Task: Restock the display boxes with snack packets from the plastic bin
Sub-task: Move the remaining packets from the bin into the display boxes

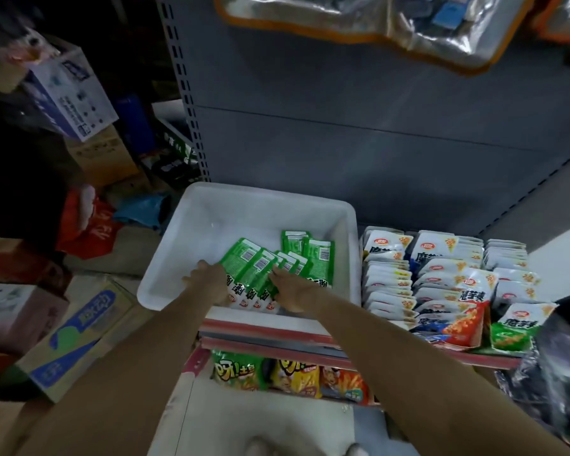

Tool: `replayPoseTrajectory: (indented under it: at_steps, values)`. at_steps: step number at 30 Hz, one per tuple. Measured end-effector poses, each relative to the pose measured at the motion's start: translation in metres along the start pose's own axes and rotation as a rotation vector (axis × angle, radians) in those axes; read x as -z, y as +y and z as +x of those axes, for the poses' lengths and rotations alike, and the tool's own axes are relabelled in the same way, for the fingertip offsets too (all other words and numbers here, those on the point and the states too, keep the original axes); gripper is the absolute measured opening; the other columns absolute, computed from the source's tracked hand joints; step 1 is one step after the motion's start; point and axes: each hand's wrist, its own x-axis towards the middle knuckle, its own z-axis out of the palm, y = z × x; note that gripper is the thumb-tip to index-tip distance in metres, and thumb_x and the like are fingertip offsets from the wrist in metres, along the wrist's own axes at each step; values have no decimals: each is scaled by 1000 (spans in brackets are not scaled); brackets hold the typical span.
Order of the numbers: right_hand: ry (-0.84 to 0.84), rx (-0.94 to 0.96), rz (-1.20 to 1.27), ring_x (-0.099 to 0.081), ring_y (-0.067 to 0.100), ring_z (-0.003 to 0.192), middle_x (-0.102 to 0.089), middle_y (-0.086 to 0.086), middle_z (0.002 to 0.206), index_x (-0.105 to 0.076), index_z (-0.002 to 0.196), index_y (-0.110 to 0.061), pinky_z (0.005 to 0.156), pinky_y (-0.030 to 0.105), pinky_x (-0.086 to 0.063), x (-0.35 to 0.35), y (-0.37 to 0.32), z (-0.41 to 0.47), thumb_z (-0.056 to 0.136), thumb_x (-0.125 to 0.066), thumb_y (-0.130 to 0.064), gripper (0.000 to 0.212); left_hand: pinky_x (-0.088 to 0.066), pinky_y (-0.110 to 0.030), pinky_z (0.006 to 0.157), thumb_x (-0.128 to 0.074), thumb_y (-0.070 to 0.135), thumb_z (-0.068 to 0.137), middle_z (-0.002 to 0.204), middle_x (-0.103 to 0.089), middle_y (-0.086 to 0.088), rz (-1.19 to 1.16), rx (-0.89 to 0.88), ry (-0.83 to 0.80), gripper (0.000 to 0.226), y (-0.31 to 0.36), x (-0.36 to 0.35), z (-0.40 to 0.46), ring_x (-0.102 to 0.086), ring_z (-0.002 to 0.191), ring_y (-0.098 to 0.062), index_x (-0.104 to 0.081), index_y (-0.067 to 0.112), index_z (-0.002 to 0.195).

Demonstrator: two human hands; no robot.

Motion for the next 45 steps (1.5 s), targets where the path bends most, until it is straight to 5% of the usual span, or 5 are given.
replayPoseTrajectory:
  at_steps: [13,19,24,35,45]
  values:
    - [47,-31,217,-46,26,126,-34,9,149,-18,150,-15,99,34,-42,8,-6,0,95,-45,-3,62,-43,-33,87,-42,1,94,107,-63,-8,179,-202,327,29,13,27,-26,-62,98,-24,-53,8,120]
    - [461,15,302,-23,29,139,-12,11,153,-7,151,-25,114,37,-29,35,-1,-32,89,-58,-9,81,-39,-27,65,-61,2,84,73,-66,-1,32,-362,698,15,13,38,-62,-63,66,-20,-64,15,91]
    - [774,129,-11,-39,28,130,-47,7,138,-53,130,-16,108,45,-33,55,32,-78,89,-59,-19,41,-51,-33,61,-69,3,76,66,-66,-2,-291,-716,930,11,37,51,-93,-61,56,-20,-69,12,82]
    - [1092,5,125,-57,33,71,-58,9,73,-60,85,-6,57,35,-40,62,159,-191,89,-62,-13,8,-39,-26,85,-59,23,91,112,-64,-2,-841,-763,690,43,197,66,-157,-58,102,-20,-48,11,131]
    - [1099,-137,847,-66,22,79,-69,1,83,-64,92,-15,69,27,-54,49,297,-257,84,-62,3,19,-29,-34,107,-51,26,93,141,-42,-4,-209,-950,403,48,341,27,-179,-33,132,-21,-40,12,137]
